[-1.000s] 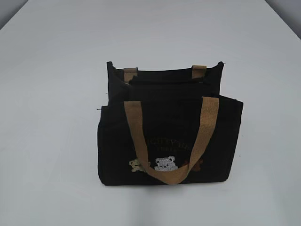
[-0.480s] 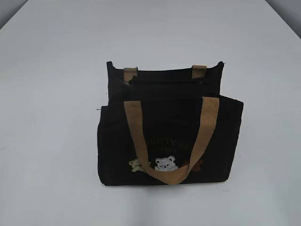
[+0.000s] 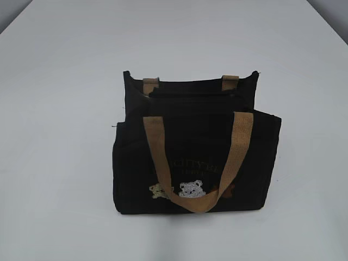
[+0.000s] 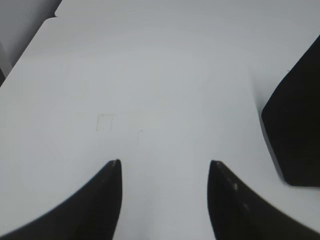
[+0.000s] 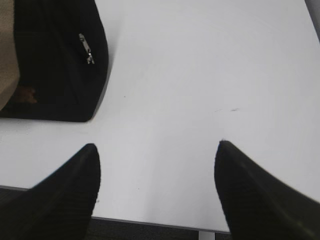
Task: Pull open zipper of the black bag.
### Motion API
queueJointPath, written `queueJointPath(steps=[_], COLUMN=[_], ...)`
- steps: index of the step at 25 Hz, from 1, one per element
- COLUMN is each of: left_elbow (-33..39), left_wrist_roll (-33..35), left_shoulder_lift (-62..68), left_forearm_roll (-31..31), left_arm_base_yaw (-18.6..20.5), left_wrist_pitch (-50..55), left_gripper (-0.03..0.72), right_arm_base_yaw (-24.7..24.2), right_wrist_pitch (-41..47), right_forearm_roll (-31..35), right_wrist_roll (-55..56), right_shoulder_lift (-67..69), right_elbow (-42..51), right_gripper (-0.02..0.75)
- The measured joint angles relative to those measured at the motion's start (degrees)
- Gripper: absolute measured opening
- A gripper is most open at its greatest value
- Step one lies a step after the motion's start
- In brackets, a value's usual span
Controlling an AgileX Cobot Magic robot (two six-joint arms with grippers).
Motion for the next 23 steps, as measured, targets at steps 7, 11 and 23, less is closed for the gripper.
queueJointPath(steps=[7, 11, 23], left_elbow=[0.0, 0.0, 0.0], left_wrist_roll=[0.0, 0.0, 0.0], left_shoulder_lift=[0.0, 0.0, 0.0], left_forearm_roll=[0.0, 0.0, 0.0], left_arm_base_yaw=[0.0, 0.0, 0.0], left_wrist_pitch=[0.0, 0.0, 0.0], left_gripper=[0.417, 0.417, 0.417], right_arm_base_yaw=[0.0, 0.0, 0.0], right_wrist_pitch=[-0.05, -0.11, -0.35], right_forearm_roll=[-2.9, -2.9, -2.9], right_wrist_roll=[3.74, 3.8, 3.86], right_shoulder_lift=[0.0, 0.0, 0.0], right_elbow=[0.0, 0.0, 0.0], right_gripper=[0.551, 0.551, 0.551])
